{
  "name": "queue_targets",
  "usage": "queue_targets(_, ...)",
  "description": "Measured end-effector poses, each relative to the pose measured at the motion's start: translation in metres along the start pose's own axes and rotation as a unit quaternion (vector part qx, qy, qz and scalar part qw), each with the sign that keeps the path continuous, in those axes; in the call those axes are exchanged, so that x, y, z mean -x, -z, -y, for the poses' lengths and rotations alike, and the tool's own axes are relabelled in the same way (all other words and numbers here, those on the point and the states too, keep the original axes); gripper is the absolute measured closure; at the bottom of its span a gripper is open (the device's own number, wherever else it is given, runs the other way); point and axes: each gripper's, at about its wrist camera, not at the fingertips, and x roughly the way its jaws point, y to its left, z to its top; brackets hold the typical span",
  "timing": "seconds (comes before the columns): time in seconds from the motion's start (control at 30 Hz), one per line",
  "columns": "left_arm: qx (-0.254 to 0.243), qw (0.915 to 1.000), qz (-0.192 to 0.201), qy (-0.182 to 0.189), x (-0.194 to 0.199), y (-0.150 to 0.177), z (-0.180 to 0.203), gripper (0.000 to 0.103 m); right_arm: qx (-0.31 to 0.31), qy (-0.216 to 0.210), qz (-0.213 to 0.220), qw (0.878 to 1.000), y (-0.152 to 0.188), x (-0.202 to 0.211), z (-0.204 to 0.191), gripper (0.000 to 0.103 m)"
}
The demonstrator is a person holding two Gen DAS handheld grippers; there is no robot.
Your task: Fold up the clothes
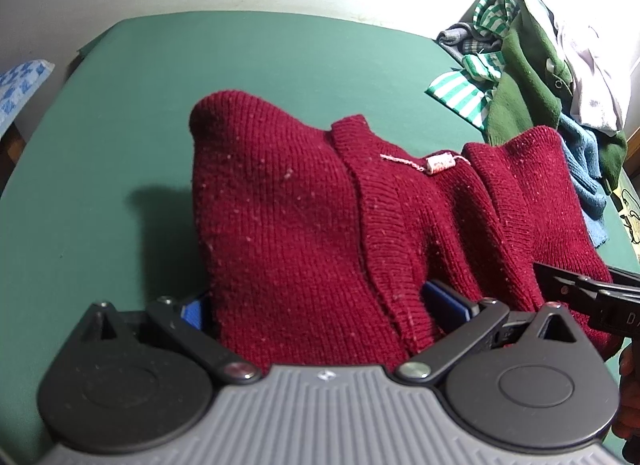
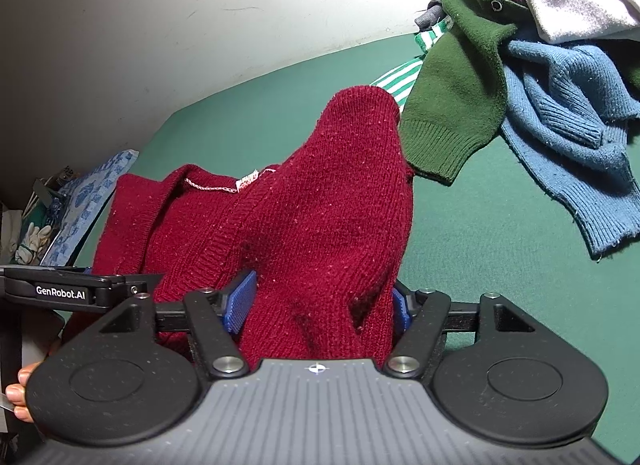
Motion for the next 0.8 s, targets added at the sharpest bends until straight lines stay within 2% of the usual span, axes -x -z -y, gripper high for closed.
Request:
queue_targets(0.13,-0.006,0.9998,0.01,0.018,0.003,0.003,0.0,0.012,-0.005,-0.003,0.001,1.0,0.001,0.0,0.001,0.038)
queue_targets(0.3,0.033,0.9963,0.016,0.078,0.011,0.004,-0.026,0.016,-0.006,-0.005,0.001,1.0,0.001,0.0,0.002,0.038)
queue_targets(0.43,0.046,0.9929,0.028,0.106,0.025,0.006,-0.048,0.015,-0.007,-0.006,0.005,1.0,0.002,0.0,0.002,0.037)
queue_targets(0.5,0.065,0.989,0.026,0.13,0.03,0.007,-0.061,0.015,-0.005,-0.007,0.006,1.0,0.002,0.0,0.002,0.037)
queue_targets(0.6,0.072,0.986,0.02,0.149,0.032,0.009,-0.07,0.014,-0.005,-0.008,0.004,1.0,0.001,0.0,0.003,0.037)
queue_targets(0.8,0.086,0.9792,0.01,0.184,0.036,0.013,-0.088,0.014,-0.015,-0.02,-0.021,0.999,-0.006,0.001,0.01,0.033)
